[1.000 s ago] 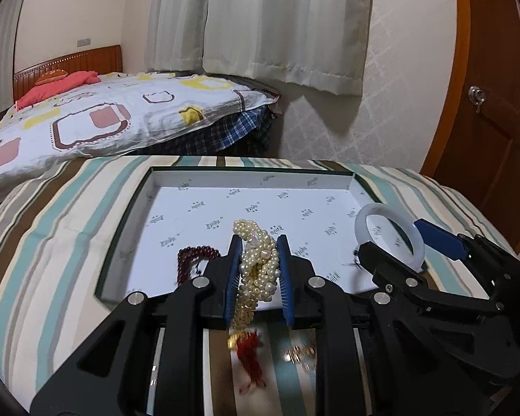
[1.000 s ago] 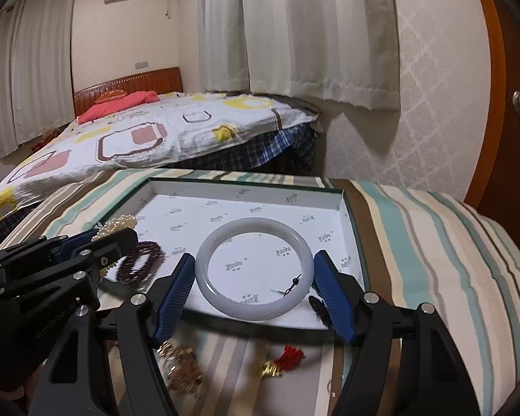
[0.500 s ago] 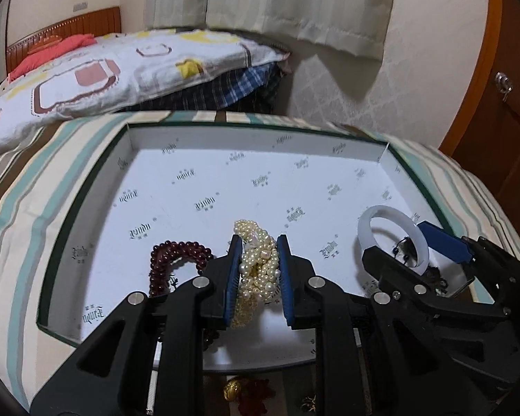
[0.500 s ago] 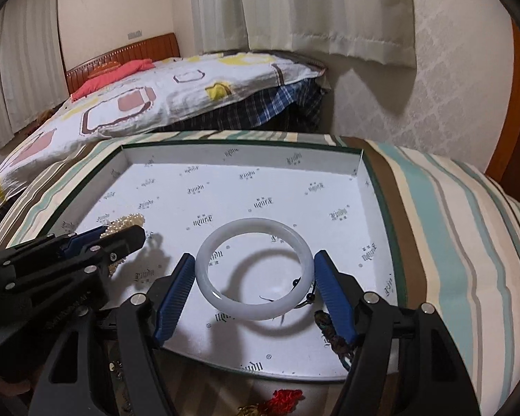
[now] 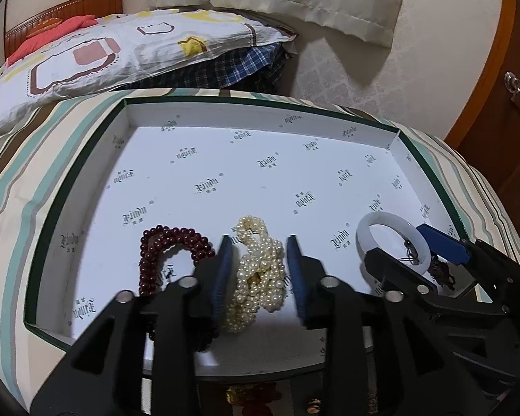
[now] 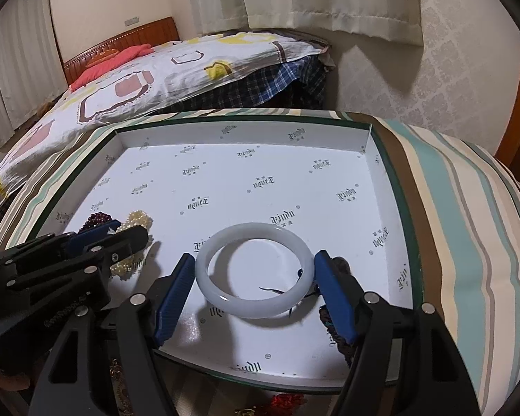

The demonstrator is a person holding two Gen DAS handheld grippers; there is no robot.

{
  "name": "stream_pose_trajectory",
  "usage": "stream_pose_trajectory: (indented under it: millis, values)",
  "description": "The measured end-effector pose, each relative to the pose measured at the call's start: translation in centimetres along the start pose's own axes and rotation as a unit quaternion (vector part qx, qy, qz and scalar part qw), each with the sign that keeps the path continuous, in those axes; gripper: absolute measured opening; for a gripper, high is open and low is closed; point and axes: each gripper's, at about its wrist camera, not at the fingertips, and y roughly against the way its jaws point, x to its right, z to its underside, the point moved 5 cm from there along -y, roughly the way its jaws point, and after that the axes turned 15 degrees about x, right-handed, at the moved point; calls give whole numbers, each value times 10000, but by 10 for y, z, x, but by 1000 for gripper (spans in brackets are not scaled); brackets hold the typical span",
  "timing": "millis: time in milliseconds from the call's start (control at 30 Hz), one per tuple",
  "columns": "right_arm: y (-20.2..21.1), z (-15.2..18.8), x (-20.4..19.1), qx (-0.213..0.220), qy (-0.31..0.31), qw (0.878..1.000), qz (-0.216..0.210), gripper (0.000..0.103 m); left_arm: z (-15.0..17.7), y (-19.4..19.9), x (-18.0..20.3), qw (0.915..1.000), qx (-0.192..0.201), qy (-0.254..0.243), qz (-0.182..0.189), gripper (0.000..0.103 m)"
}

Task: Organize jewelry
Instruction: 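Carry the pearls and bangle into the box and open both tools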

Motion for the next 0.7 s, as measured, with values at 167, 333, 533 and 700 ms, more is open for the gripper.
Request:
stream_pose_trajectory:
  millis: [167,333,533,700]
  values:
    - [1,-1,1,10,13,10000,21,69,0,3,-3,10000,36,22,-31,46]
    - [6,-6,1,203,93,9997,79,70,-1,7,-6,9999,80,100,-49,55]
    - [13,-11,1,344,150,9992,115,70,-4,13,-6,9998,196,82,-51,61]
    - [16,-12,2,410,147,9989,148,70,-5,17,-5,9996,268,37,-82,63]
